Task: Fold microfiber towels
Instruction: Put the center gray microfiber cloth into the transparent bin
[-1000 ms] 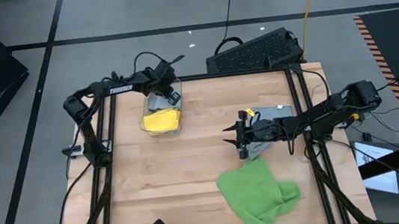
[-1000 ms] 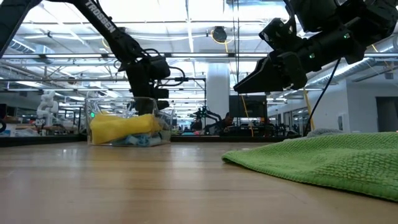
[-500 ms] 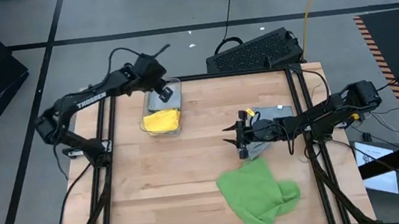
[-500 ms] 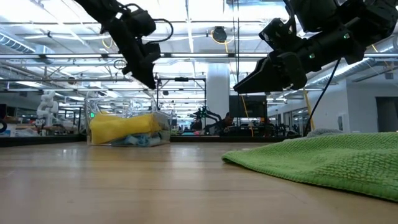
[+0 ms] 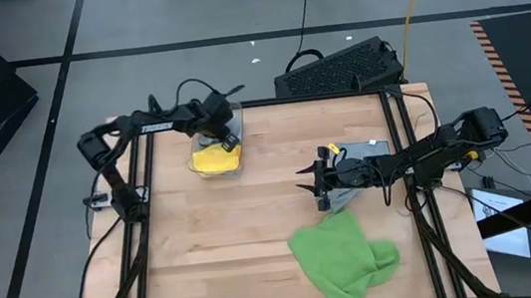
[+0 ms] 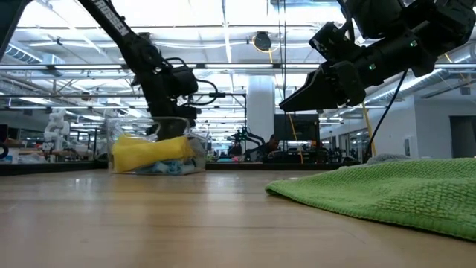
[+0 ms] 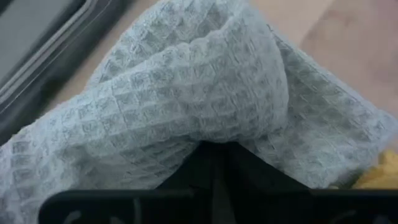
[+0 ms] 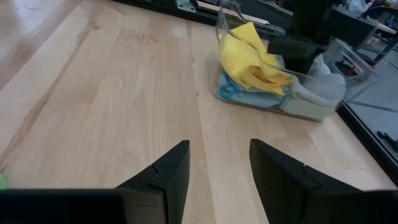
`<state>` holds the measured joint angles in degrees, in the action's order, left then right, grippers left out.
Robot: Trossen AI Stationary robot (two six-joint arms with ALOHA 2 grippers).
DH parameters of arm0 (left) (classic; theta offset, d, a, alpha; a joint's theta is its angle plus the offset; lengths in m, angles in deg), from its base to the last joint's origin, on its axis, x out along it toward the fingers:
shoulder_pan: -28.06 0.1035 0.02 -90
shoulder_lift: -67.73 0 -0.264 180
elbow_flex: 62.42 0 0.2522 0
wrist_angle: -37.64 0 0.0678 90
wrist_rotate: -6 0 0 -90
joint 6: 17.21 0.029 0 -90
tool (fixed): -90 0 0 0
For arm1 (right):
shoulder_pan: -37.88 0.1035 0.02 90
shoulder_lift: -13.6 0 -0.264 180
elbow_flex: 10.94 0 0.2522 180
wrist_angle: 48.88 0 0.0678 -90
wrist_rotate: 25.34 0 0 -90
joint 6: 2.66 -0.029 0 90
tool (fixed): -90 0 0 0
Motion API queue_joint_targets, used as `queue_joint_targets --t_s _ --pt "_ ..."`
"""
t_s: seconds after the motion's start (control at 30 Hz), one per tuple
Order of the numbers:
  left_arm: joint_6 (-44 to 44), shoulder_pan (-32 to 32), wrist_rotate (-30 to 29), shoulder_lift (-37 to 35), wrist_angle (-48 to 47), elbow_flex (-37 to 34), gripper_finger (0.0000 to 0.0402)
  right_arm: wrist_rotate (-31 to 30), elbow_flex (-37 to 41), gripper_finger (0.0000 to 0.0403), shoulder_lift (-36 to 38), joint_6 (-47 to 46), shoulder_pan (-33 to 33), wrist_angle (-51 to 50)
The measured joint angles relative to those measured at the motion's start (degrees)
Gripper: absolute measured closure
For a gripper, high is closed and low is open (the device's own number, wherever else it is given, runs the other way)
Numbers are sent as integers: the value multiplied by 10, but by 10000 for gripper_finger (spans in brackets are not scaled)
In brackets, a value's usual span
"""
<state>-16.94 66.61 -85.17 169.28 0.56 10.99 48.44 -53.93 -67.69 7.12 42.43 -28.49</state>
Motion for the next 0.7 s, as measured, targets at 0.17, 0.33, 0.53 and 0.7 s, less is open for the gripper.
queue_joint_targets --t_s 0.17,0.33,0.53,0.7 --pt "6 -3 -2 7 -4 10 360 0 0 245 0 -5 0 -1" --pt "7 -4 -9 -62 -15 15 360 0 0 245 0 -6 0 -1" --pt "10 -8 -11 -125 31 17 360 0 0 245 0 -16 0 -1" --pt "11 -7 6 -78 69 17 360 1 0 245 0 -15 0 -1"
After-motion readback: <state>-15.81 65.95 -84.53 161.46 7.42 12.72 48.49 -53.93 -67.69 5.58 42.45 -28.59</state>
